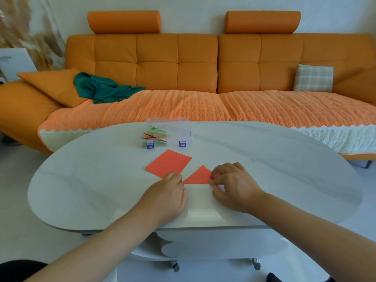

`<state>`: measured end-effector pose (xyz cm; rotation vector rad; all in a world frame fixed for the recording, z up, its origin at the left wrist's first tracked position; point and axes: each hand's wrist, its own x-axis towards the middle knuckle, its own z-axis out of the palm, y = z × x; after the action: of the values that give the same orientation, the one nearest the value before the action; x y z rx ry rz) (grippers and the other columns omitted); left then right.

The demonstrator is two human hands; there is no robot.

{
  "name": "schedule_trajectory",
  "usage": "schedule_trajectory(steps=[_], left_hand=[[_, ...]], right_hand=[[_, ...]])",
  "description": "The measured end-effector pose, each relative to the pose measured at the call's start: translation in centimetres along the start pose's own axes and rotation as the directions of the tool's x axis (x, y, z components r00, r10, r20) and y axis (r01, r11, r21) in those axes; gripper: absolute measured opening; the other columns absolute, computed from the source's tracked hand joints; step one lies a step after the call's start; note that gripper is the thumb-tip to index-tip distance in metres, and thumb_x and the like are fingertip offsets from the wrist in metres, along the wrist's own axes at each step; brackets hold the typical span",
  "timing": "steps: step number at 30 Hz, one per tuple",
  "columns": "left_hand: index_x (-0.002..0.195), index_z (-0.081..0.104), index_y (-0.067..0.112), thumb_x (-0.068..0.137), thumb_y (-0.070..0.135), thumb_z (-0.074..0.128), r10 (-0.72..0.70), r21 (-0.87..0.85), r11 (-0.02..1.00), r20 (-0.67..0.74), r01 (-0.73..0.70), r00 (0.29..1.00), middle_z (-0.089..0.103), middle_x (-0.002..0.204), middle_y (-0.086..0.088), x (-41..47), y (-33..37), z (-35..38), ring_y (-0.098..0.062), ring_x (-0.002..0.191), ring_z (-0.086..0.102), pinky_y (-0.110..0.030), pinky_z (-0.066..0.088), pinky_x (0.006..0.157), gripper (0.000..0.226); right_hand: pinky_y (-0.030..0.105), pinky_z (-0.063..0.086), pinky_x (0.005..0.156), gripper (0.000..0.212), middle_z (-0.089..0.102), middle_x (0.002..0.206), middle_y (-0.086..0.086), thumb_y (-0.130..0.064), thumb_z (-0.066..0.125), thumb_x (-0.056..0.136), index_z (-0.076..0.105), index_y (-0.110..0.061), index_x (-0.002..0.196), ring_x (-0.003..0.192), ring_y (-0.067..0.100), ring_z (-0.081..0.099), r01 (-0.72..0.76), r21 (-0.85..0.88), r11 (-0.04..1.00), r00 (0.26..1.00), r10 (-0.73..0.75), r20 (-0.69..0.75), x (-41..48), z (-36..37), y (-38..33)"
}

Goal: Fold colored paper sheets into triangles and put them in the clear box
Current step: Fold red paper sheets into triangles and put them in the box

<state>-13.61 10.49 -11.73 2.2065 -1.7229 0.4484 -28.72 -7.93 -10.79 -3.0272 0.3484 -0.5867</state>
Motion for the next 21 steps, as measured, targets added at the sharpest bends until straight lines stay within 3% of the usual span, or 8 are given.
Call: schedule_trajectory(steps=[5, 8, 12, 14, 18, 21], left_hand=[[0.077, 0.068, 0.007, 0.098, 0.024, 0.034, -0.051, -0.035, 0.998, -0.088, 0.049, 0.995, 0.058, 0.079, -0.004, -0.7, 0.3, 0.1, -0.02, 0.076, 0.054, -0.034, 0.054, 0.063, 0.044], [0.096, 0.067, 0.006, 0.099, 0.026, 0.036, -0.048, -0.11, 0.993, -0.141, 0.032, 0.989, 0.06, 0.095, -0.004, 0.1, 0.7, -0.6, -0.019, 0.088, 0.055, -0.028, 0.051, 0.075, 0.037], [0.122, 0.064, 0.011, 0.101, 0.032, 0.041, 0.05, -0.215, 0.976, 0.05, -0.038, 0.997, 0.059, 0.124, 0.0, 1.1, 1.3, -0.3, -0.015, 0.115, 0.053, -0.03, 0.044, 0.099, 0.038], [0.128, 0.061, 0.02, 0.098, 0.046, 0.041, 0.017, -0.243, 0.97, 0.147, 0.02, 0.989, 0.057, 0.13, 0.008, 1.1, 1.6, -0.2, -0.01, 0.119, 0.051, -0.033, 0.047, 0.097, 0.044], [0.135, 0.056, 0.024, 0.088, 0.067, 0.033, 0.029, -0.145, 0.989, 0.229, 0.005, 0.973, 0.052, 0.134, 0.011, 1.4, 1.7, -0.8, -0.009, 0.122, 0.047, -0.031, 0.047, 0.096, 0.068], [0.13, 0.056, 0.024, 0.086, 0.074, 0.026, 0.032, -0.047, 0.999, 0.271, -0.02, 0.962, 0.05, 0.125, 0.008, 1.6, 1.7, -1.0, -0.012, 0.114, 0.047, -0.034, 0.048, 0.09, 0.073]], right_hand=[[0.034, 0.044, 0.078, 0.041, 0.069, 0.101, -0.013, -0.036, 0.038, 0.086, 0.078, -0.027, 0.081, 0.088, 0.014, 0.06, -0.011, 0.023, 1.0, 1.0, 0.011, -0.005, -0.2, 0.4, 0.0], [0.034, 0.045, 0.077, 0.038, 0.069, 0.101, -0.013, -0.035, 0.039, 0.085, 0.077, -0.028, 0.083, 0.089, 0.014, 0.061, 0.01, 0.015, 1.0, 1.0, -0.01, -0.011, -0.1, 0.7, -0.2], [0.035, 0.046, 0.074, 0.035, 0.069, 0.096, -0.012, -0.032, 0.043, 0.082, 0.078, -0.03, 0.085, 0.085, 0.017, 0.062, 0.026, 0.061, 0.998, 0.999, -0.024, -0.029, 0.6, 1.2, -1.2], [0.033, 0.046, 0.074, 0.035, 0.07, 0.095, -0.011, -0.032, 0.045, 0.082, 0.079, -0.03, 0.089, 0.085, 0.016, 0.062, 0.034, 0.074, 0.997, 0.999, -0.032, -0.036, 0.8, 1.3, -1.4], [0.033, 0.044, 0.078, 0.041, 0.07, 0.103, -0.011, -0.035, 0.04, 0.084, 0.079, -0.032, 0.096, 0.092, 0.017, 0.061, 0.032, 0.064, 0.997, 0.999, -0.033, 0.014, 0.7, 1.0, -1.1], [0.033, 0.039, 0.086, 0.048, 0.067, 0.116, -0.013, -0.041, 0.033, 0.085, 0.077, -0.034, 0.103, 0.103, 0.016, 0.057, -0.003, 0.024, 1.0, 0.996, 0.0, 0.094, 0.9, 0.1, -0.7]])
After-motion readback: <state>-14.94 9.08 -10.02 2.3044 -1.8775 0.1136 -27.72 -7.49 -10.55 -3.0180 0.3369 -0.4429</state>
